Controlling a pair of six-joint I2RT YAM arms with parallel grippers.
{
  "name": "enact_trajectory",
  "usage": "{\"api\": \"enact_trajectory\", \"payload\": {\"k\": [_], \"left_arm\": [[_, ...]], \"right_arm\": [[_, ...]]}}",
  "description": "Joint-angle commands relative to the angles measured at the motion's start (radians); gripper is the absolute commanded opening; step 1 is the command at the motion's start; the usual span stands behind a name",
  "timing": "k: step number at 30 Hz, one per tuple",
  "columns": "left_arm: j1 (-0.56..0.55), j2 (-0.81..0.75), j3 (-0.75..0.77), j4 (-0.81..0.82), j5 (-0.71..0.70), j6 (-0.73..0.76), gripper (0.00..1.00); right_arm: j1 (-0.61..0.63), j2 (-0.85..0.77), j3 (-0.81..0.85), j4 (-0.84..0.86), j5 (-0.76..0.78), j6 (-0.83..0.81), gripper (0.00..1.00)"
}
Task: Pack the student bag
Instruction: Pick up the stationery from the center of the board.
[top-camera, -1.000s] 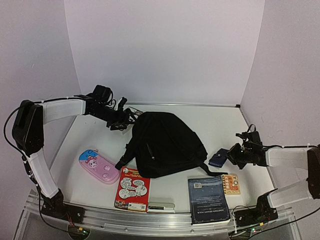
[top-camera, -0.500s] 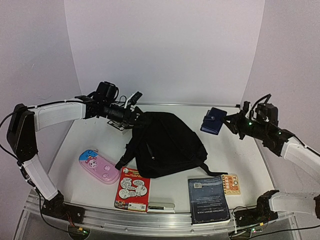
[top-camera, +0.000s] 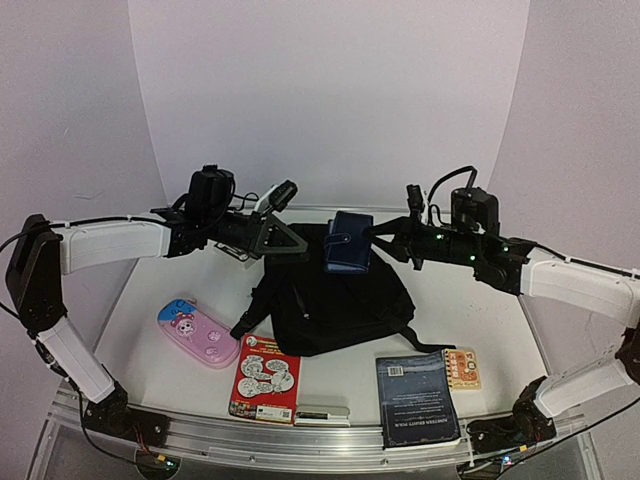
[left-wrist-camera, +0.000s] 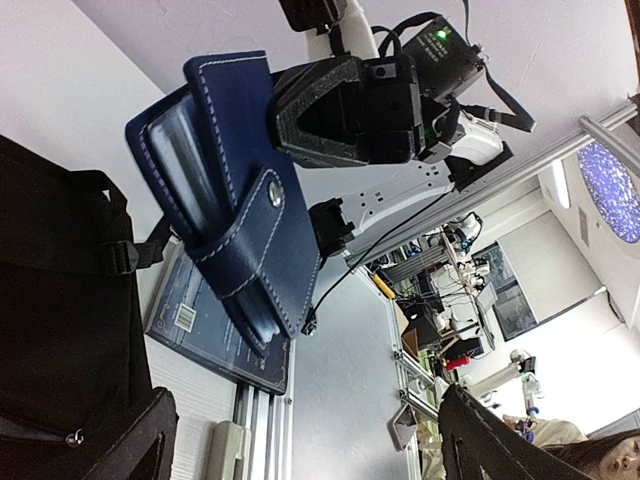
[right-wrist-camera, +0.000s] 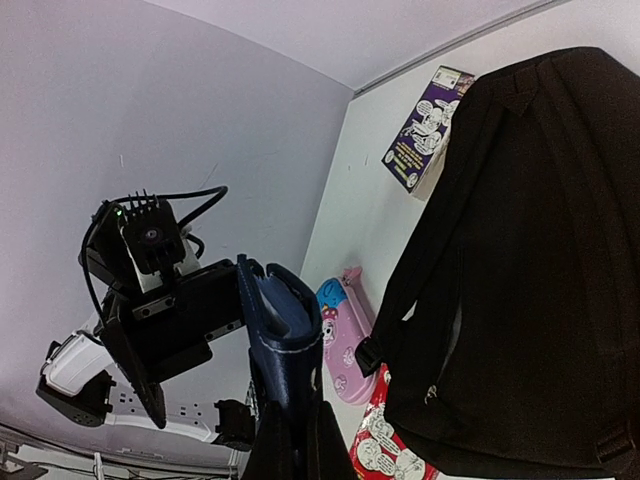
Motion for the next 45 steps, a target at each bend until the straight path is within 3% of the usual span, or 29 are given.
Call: {"api": "enact_trajectory", "payload": {"k": [1,6,13,26,32,34,38,41,45], "left_arm": [[0.003,-0.056,-0.011,0.145,0.04,-0.091,0.91],[0.003,-0.043,0.037,-0.021,-0.026,0.004,0.91],[0.003,-0.054,0.031,0.005,-0.019,-0.02,0.87],[0.003,-0.04,0.009,0.079,-0.004,-0.094,0.42],[0.004,-0.041,0.037,-0.043,-0.097,-0.047,0.03],[0.007,-0.042,0.053,-0.119,-0.154,-0.003,0.0],[0.056,-0.056,0.065,-0.231,-0.306,0.005,0.0],[0.127,-0.057,0.061,-0.27,-0.392,-0.024,0.0],[0.193,-0.061,0.062,-0.335,-0.497,-0.038,0.0]], "right_arm": [[0.041,0.031,0.096,0.116,-0.021,0.001,0.0],[0.071,0.059,0.115,0.149,-0.027,0.006,0.0],[0.097,0.116,0.14,0.153,-0.04,0.0,0.0],[0.127,0.165,0.166,0.152,-0.037,-0.013,0.0],[0.131,0.172,0.167,0.135,-0.011,-0.039,0.0],[0.132,0.169,0.172,0.091,0.021,-0.069,0.1],[0.137,0.179,0.199,-0.061,0.15,-0.167,0.57],[0.15,0.218,0.247,-0.193,0.246,-0.24,0.66],[0.181,0.306,0.342,-0.369,0.387,-0.323,0.69]]}}
